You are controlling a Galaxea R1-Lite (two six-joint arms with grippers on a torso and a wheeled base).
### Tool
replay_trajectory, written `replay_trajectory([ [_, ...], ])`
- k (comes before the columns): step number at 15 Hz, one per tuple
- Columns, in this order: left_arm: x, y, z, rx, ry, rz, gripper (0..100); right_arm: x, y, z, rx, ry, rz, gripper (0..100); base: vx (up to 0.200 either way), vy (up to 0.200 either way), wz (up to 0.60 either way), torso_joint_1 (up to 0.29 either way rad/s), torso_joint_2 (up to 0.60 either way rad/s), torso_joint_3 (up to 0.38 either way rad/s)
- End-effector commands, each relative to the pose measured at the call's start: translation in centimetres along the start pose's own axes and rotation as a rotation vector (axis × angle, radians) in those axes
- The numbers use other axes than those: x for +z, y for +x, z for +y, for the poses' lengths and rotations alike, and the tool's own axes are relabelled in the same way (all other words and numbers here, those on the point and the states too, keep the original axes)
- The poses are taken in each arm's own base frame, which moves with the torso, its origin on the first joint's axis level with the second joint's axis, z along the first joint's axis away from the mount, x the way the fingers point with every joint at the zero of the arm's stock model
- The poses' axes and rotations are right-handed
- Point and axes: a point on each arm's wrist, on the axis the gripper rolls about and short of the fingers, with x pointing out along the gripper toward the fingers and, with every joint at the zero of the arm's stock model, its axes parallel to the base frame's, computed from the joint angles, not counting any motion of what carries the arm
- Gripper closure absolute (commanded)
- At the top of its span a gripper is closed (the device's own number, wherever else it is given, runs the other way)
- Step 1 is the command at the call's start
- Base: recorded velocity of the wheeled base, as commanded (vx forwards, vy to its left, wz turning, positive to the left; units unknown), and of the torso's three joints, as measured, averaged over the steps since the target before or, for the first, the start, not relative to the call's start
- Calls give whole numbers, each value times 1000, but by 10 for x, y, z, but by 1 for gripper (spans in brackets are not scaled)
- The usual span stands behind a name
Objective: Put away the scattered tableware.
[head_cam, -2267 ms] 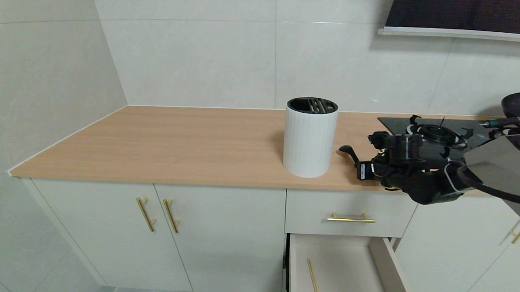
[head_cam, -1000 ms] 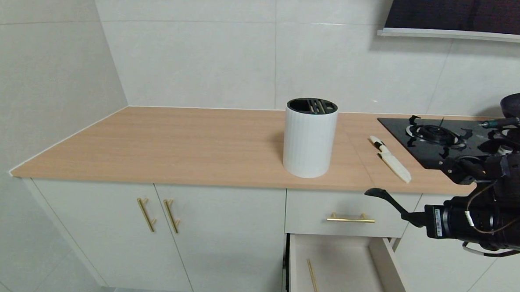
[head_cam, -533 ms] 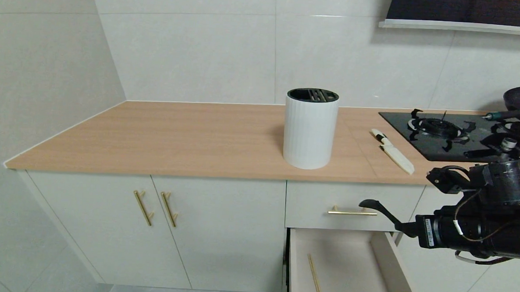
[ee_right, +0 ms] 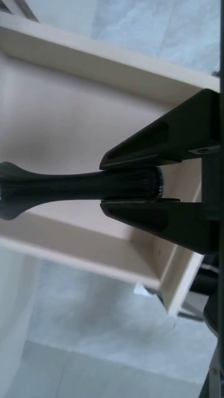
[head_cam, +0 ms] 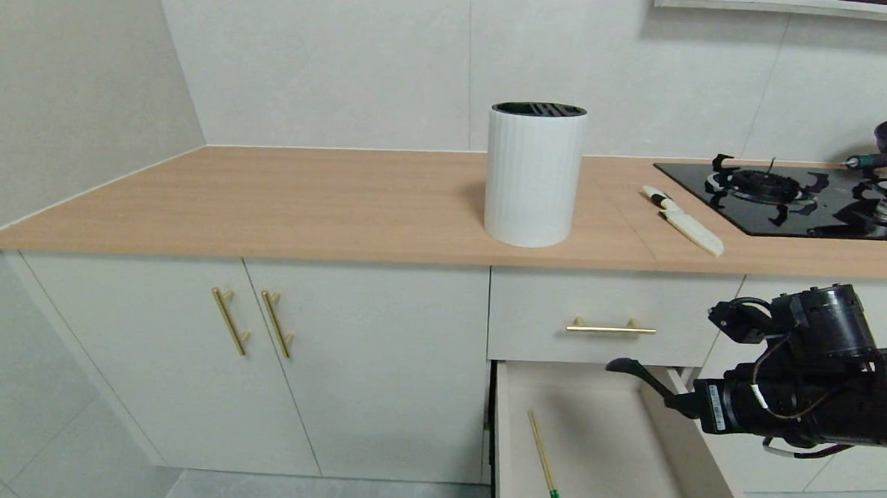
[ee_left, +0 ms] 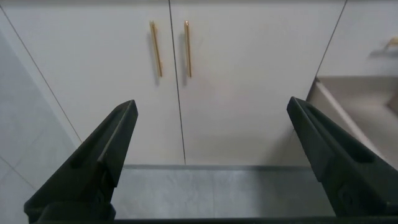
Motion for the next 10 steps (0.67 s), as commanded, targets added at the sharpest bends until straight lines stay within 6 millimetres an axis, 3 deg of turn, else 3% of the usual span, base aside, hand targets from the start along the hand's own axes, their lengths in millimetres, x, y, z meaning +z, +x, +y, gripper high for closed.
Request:
replay_trajectory([
  [1,0,0,0,1,0,2,0,-3,8,-2,-3,5,28,100,0,0,0,-168,481,305],
  [10,0,0,0,1,0,2,0,-9,24,-6,-10,-6,84,100,0,0,0,-132,461,323],
])
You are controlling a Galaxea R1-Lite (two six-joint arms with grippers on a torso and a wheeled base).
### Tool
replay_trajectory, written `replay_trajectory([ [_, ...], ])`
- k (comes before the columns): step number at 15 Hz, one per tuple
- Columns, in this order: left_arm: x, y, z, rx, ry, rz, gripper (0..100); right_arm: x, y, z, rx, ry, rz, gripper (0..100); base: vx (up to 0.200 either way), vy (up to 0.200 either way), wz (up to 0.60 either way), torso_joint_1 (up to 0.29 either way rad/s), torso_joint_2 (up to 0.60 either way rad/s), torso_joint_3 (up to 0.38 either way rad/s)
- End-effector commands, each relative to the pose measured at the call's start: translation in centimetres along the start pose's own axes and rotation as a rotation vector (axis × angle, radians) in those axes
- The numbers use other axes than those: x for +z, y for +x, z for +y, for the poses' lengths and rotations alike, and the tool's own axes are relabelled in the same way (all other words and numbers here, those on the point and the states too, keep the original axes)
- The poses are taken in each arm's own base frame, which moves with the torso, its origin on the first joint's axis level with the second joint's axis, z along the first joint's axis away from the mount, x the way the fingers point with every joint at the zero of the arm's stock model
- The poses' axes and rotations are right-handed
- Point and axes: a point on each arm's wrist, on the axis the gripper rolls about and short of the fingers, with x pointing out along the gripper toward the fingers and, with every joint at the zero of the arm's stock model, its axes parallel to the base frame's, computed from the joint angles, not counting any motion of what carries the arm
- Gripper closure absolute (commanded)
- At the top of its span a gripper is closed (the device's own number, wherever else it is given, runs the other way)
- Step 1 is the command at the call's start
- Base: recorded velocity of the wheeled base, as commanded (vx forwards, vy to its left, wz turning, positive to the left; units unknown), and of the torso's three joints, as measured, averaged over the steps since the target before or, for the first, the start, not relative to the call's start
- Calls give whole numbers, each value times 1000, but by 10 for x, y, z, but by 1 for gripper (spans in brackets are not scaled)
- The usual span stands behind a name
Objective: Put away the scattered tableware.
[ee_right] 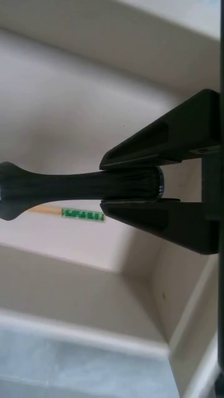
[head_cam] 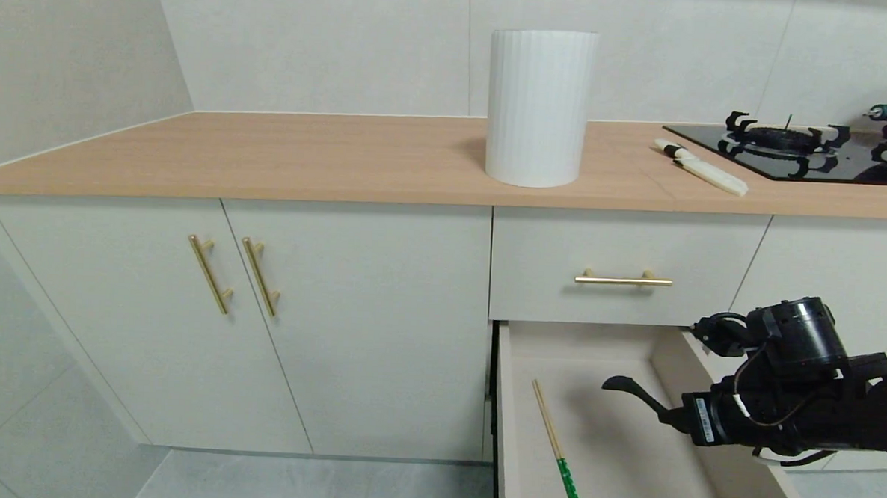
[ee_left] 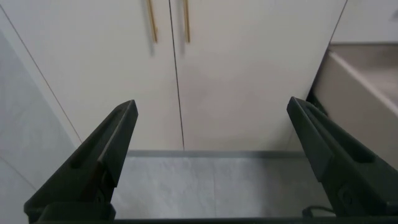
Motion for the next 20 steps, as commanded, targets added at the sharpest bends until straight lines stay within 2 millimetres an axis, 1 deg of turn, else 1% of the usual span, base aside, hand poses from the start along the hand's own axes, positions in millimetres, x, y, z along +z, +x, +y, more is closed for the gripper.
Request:
replay_trajectory([
  [1,0,0,0,1,0,2,0,-1,7,-1,0,2,9,100,0,0,0,-36,261,203],
  [5,0,0,0,1,0,2,0,-3,26,-5,-3,1,-5,100,0,0,0,-19,69,48],
  [7,0,0,0,1,0,2,0,-5,53,-11,-21,17,-27,100,0,0,0,0,0,0],
  [8,0,0,0,1,0,2,0,-7,67,-15,-42,53,-41,100,0,0,0,0,0,0],
  [10,0,0,0,1,0,2,0,-12,87,-20,-88,94,-62,100,0,0,0,0,0,0],
  [11,0,0,0,1,0,2,0,-13,90,-21,-92,94,-63,100,0,0,0,0,0,0],
  [13,0,0,0,1,0,2,0,-23,116,-27,-125,98,-46,100,0,0,0,0,0,0],
  [14,0,0,0,1,0,2,0,-26,124,-29,-144,99,-43,100,0,0,0,0,0,0],
  [20,0,0,0,1,0,2,0,-38,142,-32,-196,96,-1,100,0,0,0,0,0,0],
])
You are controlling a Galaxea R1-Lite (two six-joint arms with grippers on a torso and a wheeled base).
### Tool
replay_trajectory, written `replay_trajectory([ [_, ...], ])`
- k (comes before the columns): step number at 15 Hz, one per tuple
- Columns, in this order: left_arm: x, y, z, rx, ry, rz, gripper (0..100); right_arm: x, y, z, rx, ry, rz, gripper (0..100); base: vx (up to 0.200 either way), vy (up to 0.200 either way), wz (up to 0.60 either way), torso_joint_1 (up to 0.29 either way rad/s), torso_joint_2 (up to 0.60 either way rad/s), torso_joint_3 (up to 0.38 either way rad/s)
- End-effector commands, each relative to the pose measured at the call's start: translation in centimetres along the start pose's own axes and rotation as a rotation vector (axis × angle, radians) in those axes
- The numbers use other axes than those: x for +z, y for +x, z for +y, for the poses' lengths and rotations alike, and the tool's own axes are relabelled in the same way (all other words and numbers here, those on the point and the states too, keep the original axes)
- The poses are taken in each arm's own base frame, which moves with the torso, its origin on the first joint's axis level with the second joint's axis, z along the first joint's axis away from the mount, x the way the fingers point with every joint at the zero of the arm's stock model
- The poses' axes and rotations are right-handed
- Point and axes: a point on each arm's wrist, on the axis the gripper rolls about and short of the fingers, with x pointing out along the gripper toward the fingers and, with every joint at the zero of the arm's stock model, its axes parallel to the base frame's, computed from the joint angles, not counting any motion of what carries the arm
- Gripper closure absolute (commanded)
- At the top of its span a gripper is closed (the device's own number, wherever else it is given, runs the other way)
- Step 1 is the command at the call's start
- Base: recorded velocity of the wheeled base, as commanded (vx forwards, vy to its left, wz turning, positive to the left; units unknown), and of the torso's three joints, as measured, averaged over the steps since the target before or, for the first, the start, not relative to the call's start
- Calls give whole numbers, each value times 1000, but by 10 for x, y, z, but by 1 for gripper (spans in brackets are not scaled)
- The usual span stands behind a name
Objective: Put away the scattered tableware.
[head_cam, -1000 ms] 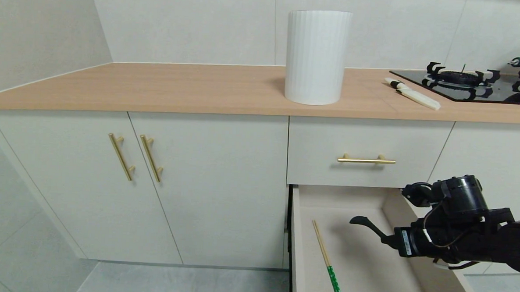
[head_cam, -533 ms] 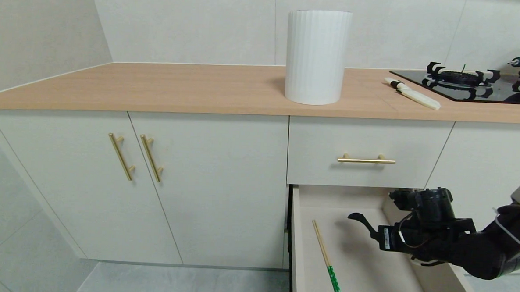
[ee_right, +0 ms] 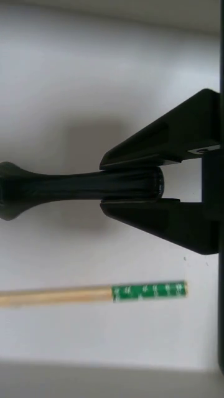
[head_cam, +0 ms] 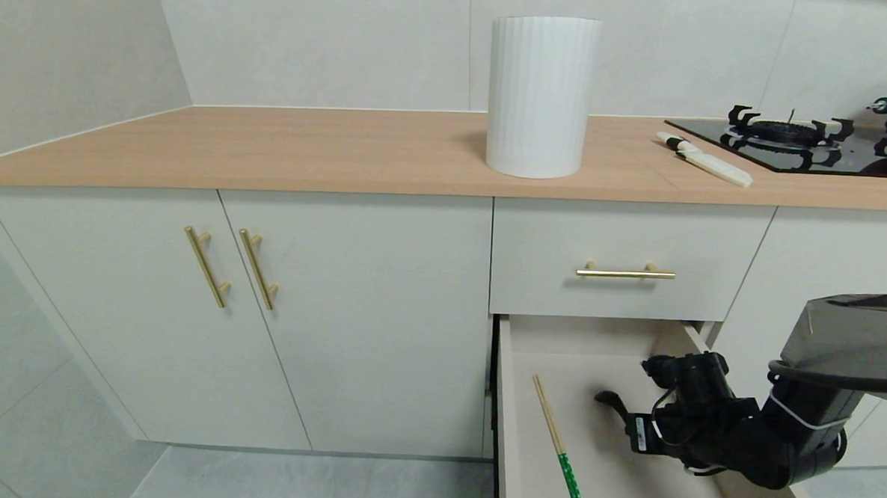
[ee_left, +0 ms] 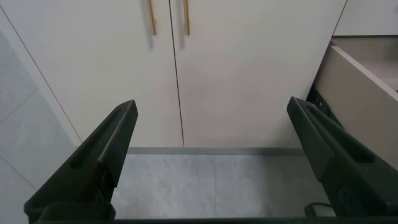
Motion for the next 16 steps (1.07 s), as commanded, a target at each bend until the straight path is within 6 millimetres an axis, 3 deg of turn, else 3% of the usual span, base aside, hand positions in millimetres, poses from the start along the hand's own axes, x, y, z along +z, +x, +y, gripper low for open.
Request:
replay_trajectory([
  [1,0,0,0,1,0,2,0,-8,11,-1,-18,-3,26,100,0,0,0,0,0,0],
  [11,0,0,0,1,0,2,0,-7,11,0,-28,-2,16,100,0,0,0,0,0,0],
  [12,0,0,0,1,0,2,0,-7,11,0,-28,-2,16,0,0,0,0,0,0,0],
  [16,0,0,0,1,0,2,0,-7,11,-1,-28,-1,18,0,0,0,0,0,0,0],
])
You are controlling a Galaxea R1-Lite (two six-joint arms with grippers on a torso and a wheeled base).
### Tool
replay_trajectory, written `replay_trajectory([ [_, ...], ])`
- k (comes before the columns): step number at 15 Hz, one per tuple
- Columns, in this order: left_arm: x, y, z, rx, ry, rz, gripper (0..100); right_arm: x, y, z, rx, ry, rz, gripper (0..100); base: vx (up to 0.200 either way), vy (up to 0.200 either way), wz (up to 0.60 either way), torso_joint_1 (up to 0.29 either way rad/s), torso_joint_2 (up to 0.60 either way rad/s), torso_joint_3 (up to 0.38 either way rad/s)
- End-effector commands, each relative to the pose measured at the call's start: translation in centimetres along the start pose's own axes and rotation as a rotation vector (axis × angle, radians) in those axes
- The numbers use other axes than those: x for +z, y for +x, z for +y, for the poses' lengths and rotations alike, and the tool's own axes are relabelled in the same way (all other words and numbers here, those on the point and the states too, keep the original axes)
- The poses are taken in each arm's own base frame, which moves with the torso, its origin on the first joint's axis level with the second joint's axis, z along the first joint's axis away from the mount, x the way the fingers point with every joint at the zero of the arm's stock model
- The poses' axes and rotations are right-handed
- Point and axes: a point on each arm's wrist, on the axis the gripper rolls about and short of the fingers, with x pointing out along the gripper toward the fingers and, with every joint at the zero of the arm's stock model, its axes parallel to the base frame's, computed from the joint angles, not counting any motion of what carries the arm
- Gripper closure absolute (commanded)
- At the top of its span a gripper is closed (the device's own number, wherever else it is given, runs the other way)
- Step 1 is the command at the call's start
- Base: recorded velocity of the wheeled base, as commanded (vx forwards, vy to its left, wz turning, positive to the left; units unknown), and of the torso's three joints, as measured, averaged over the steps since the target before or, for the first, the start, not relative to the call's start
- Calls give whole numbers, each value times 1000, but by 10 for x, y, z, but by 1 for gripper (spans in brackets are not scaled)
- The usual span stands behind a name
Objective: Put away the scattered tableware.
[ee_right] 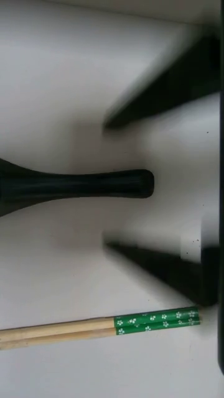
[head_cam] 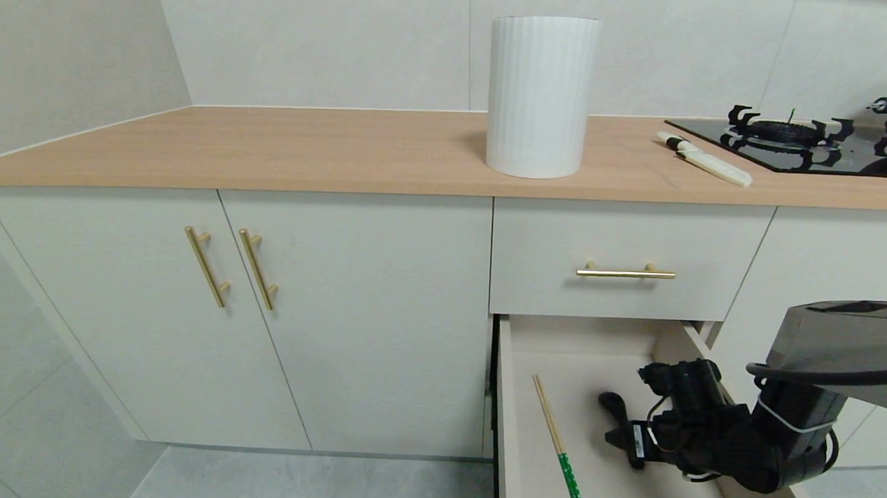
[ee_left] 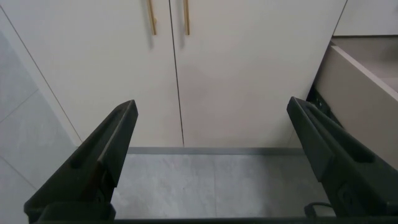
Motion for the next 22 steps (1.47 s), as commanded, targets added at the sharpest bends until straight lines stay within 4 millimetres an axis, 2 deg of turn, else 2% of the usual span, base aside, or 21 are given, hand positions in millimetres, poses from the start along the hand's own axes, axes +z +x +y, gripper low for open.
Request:
replay_trajectory([
  [1,0,0,0,1,0,2,0,0,-1,0,0,1,-1,0,0,0,0,0,0,0],
  [3,0,0,0,1,0,2,0,1,-3,0,1,1,-5,0,0,0,0,0,0,0],
  [6,0,0,0,1,0,2,0,35,-66,5,37,3,-167,0,0,0,0,0,0,0],
  [8,0,0,0,1,0,2,0,49,-111,6,59,3,-224,0,0,0,0,0,0,0],
  [10,0,0,0,1,0,2,0,57,-154,14,101,-15,-249,0,0,0,0,0,0,0],
  [14,0,0,0,1,0,2,0,54,-228,27,221,-73,-242,0,0,0,0,0,0,0],
  [17,0,0,0,1,0,0,0,45,-258,29,291,-117,-177,0,-67,0,0,1,2,-1],
  [22,0,0,0,1,-2,0,0,32,-261,28,297,-217,-100,0,-200,0,0,4,0,4],
])
